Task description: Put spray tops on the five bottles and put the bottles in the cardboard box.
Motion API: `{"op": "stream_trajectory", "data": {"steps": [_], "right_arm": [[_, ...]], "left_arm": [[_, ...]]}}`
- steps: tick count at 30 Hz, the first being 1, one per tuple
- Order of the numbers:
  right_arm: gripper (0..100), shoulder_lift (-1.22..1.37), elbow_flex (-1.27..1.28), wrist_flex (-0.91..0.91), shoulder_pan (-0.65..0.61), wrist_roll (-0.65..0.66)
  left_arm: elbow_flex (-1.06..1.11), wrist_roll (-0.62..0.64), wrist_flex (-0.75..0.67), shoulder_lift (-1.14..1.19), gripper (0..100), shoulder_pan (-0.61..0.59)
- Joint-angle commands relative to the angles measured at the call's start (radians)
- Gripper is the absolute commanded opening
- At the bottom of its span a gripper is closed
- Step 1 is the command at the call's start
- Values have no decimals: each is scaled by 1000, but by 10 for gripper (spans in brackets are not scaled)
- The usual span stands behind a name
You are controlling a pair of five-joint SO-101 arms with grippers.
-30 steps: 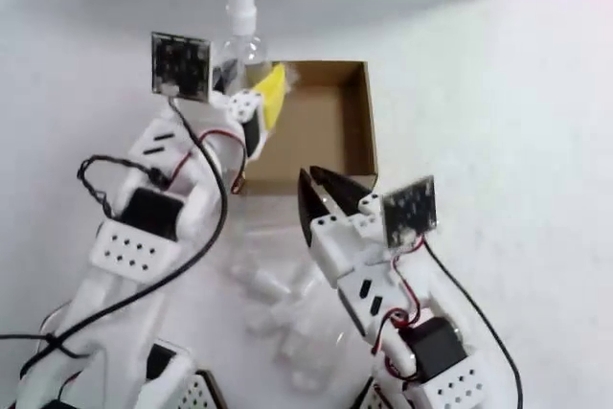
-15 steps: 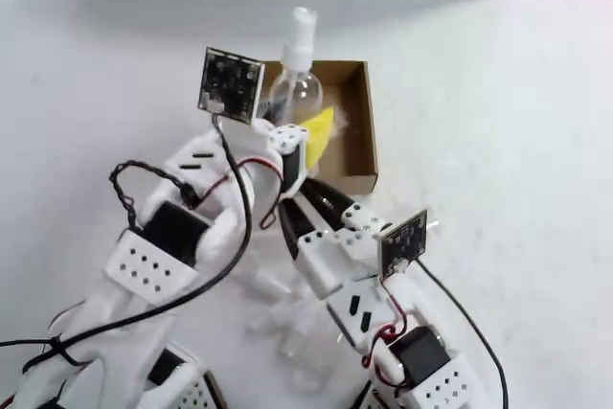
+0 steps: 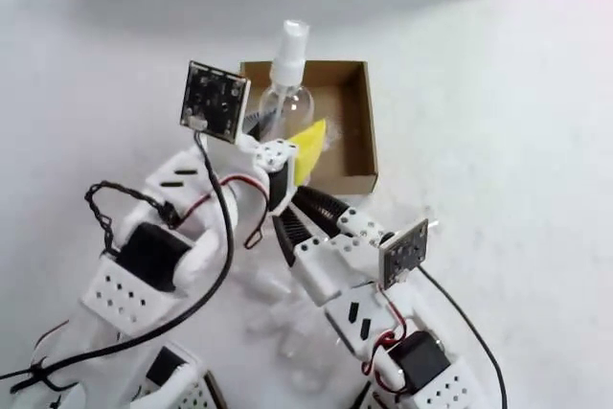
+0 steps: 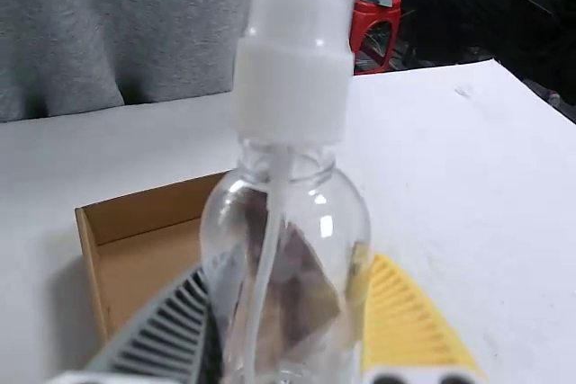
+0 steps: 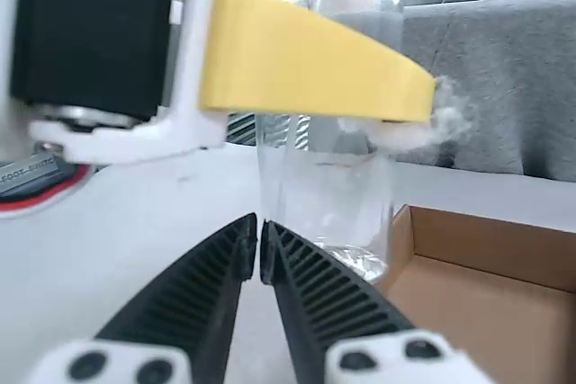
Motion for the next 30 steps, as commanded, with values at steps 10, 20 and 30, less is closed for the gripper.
{"op": "stream_trajectory", "data": {"steps": [10,20,30], "right_arm": [[16,4,-5,-13,87,9],[16,4,-5,-13,133,11],[16,4,-5,-12,136,11]], "left_arm": [[-35,-6,110,-151,20,38],[17,-6,101,-157,20,41],[23,-8,44,-150,20,27]]}}
